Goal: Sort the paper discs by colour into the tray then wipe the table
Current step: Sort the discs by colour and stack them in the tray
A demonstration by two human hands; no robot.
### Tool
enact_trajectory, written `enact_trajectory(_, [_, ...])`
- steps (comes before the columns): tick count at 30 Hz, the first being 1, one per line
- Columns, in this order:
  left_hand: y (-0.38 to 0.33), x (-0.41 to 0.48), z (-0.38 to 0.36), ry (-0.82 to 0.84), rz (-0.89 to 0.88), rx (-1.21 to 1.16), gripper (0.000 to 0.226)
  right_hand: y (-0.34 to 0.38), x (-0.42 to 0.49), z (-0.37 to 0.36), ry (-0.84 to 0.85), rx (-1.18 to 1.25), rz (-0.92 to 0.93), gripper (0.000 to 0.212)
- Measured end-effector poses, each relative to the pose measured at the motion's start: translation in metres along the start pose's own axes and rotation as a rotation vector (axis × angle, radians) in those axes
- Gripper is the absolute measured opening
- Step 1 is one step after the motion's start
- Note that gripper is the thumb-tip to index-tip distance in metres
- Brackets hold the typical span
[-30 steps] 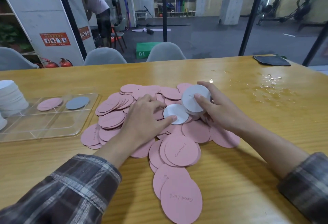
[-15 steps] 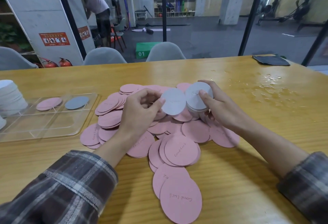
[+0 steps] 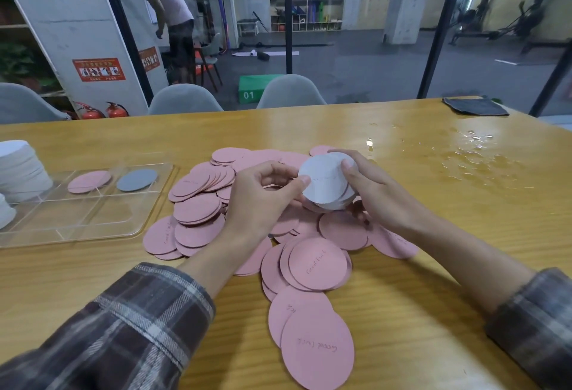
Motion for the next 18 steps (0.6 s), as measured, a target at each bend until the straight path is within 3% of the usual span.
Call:
enact_trajectory(14, [-0.017,-0.007,0.002,-0.075,-0.14,0.12,0.015,-0.003,0.002,-0.01,0.09,-0.083,0.062,0.041])
enact_trajectory(18, [-0.024,-0.004,0.001,-0.061,-0.242,0.213,0.032,0.005,0.0,-0.011,0.1,-0.112,0.113,0.05])
Point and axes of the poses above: each hand's wrist, its own x-axis towards the middle knuckle, its own z-axis out of the back of the hand, y = z × x, the point moved 10 cm from there along x, towards the middle knuckle, and after that the axes turned 12 degrees about x, right-handed, at the moved point
